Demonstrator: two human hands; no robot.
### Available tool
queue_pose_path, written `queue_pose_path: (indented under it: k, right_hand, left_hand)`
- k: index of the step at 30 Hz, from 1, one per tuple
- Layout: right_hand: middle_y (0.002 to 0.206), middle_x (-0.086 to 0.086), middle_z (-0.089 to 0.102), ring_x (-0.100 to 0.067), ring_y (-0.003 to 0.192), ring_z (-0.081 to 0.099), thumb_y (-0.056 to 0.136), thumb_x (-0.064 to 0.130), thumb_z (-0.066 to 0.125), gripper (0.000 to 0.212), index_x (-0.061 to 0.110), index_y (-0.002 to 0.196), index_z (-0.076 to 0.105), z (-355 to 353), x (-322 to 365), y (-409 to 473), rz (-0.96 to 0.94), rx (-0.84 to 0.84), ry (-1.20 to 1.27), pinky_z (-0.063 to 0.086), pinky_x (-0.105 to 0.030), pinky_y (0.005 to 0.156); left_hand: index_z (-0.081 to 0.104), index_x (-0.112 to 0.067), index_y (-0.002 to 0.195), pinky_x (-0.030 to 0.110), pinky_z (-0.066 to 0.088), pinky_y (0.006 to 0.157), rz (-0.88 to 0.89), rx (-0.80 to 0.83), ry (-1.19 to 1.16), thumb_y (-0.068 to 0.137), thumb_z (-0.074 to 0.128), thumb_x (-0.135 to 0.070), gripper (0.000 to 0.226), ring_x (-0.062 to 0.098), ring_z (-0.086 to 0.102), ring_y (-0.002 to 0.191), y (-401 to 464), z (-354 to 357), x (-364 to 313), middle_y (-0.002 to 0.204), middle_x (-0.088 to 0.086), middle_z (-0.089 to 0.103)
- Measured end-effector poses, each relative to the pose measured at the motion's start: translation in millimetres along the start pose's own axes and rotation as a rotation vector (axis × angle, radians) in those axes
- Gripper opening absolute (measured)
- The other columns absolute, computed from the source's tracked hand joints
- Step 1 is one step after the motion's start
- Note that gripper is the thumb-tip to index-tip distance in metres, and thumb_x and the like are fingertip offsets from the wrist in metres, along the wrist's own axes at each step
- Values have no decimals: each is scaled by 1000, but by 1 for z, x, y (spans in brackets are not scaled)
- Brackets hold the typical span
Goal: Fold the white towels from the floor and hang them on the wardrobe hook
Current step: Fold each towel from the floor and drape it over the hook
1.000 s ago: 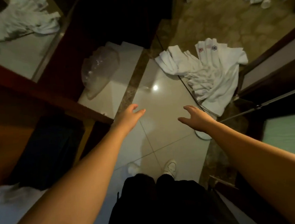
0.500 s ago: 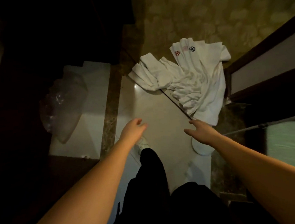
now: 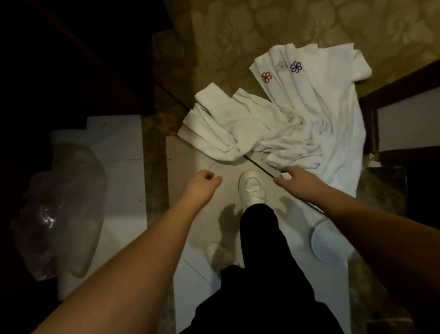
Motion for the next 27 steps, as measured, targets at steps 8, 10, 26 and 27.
queue_pose_path:
  k: [8,10,26,27]
  right_hand:
    - [146,-8,56,-24,129,54,95,49,64,60,15,143,55,-10,-8,173,66,102,35,36,-26,94]
    - [144,-11,57,-27,128,54,95,51,63,61,14,143,54,-8,-15,211,100,116,35,37,-29,94]
    - [136,-11,59,-24,116,60,96,41,66,52,15,139,53,25,-34,344,212,59,573,52,-37,95]
    - [130,-9,62,-21,110,62,97,40,65,41,16,130,58,23,-32,341,197,61,589,51,-33,88]
  left_hand:
    - [66,-12,100,34,43,81,-70,21,15,99,57,-35,25,26,59,94,167,6,-18,95,9,64]
    - [68,-8,107,35,45,84,-80,47,29,100,56,-33,29,29,61,98,204,18,-16,102,11,67]
    - [56,-4,133,44,56,90,-270,148,-435,87,74,-42,62,32,62,108,351,125,6,125,13,64]
    - [56,-2,136,47,53,98,-288,134,-498,87,75,-40,65,34,61,112,348,126,8,128,15,64]
Point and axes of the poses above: each hand's wrist, its own y-axis towards the middle knuckle, its own z-axis out of the palm, x = y × z, the point moved 6 cm from there along y, towards the middle knuckle
